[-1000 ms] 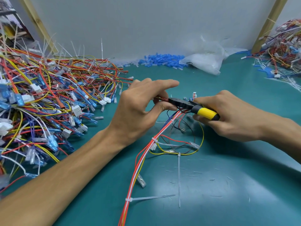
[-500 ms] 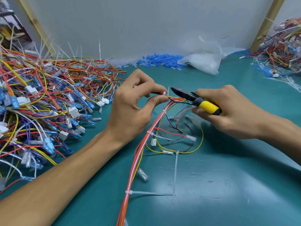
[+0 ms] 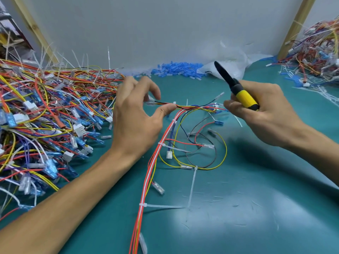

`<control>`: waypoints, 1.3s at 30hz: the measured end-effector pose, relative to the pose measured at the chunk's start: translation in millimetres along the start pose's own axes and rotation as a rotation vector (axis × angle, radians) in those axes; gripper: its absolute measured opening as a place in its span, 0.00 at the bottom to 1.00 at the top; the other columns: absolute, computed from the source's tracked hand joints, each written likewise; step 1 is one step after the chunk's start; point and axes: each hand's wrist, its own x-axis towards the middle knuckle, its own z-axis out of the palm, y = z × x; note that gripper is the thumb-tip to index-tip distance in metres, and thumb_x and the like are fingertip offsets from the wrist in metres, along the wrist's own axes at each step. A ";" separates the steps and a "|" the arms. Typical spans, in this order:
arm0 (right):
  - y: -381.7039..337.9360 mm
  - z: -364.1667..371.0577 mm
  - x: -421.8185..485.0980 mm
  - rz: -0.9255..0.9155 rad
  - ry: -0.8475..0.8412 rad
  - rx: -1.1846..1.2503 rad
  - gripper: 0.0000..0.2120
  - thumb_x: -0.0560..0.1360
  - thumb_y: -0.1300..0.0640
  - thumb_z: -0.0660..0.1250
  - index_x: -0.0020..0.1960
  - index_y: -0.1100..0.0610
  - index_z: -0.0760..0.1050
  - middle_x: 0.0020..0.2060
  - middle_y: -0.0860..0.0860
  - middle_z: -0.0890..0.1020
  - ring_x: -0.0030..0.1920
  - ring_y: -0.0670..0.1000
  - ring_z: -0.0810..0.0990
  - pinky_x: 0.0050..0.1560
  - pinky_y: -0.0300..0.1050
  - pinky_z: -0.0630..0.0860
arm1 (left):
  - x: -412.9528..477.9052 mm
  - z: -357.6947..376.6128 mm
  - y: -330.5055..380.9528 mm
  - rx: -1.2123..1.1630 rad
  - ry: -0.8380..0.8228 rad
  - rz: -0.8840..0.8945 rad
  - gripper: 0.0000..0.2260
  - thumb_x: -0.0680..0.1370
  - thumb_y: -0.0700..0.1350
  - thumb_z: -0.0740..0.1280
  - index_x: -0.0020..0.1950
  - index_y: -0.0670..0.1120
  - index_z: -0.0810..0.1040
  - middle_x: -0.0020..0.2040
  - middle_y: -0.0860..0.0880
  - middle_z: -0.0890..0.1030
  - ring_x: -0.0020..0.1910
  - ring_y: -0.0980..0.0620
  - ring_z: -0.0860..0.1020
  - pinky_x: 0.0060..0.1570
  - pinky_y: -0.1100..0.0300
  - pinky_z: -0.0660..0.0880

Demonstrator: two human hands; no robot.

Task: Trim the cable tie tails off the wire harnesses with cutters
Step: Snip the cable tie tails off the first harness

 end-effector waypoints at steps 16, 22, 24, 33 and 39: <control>8.9 2.8 -1.5 -0.010 -0.051 -0.053 0.17 0.75 0.48 0.68 0.37 0.57 0.66 0.28 0.52 0.68 0.32 0.50 0.62 0.33 0.49 0.61 | -5.7 4.7 5.8 -0.610 -0.470 -0.361 0.16 0.77 0.49 0.68 0.41 0.36 0.83 0.31 0.44 0.80 0.31 0.49 0.74 0.35 0.57 0.68; 10.9 5.9 -3.9 -0.051 -0.128 -0.039 0.15 0.76 0.50 0.69 0.36 0.51 0.66 0.26 0.47 0.67 0.29 0.48 0.63 0.30 0.41 0.60 | -2.5 4.1 -0.8 -0.675 -0.441 -0.535 0.10 0.74 0.49 0.69 0.44 0.46 0.88 0.41 0.46 0.85 0.43 0.47 0.79 0.51 0.47 0.72; 12.4 6.4 -4.0 -0.069 -0.150 -0.042 0.18 0.78 0.55 0.72 0.36 0.49 0.66 0.25 0.47 0.66 0.28 0.48 0.63 0.29 0.39 0.61 | -2.6 4.1 -0.1 -0.691 -0.437 -0.541 0.09 0.74 0.47 0.69 0.44 0.46 0.88 0.42 0.45 0.86 0.44 0.47 0.80 0.51 0.48 0.73; 17.9 6.0 -3.9 -0.107 -0.198 -0.075 0.16 0.78 0.55 0.74 0.37 0.50 0.69 0.26 0.47 0.70 0.29 0.48 0.65 0.29 0.38 0.61 | -6.8 5.5 7.3 -0.345 -0.316 -0.221 0.08 0.75 0.46 0.73 0.48 0.43 0.88 0.41 0.47 0.85 0.38 0.56 0.79 0.44 0.62 0.74; 18.0 6.2 -5.9 -0.162 -0.311 -0.232 0.15 0.77 0.48 0.72 0.39 0.52 0.69 0.28 0.50 0.70 0.31 0.53 0.68 0.33 0.53 0.69 | -6.4 8.9 6.8 -0.743 -0.313 -0.639 0.07 0.78 0.30 0.69 0.49 0.38 0.84 0.37 0.44 0.85 0.33 0.53 0.81 0.40 0.64 0.80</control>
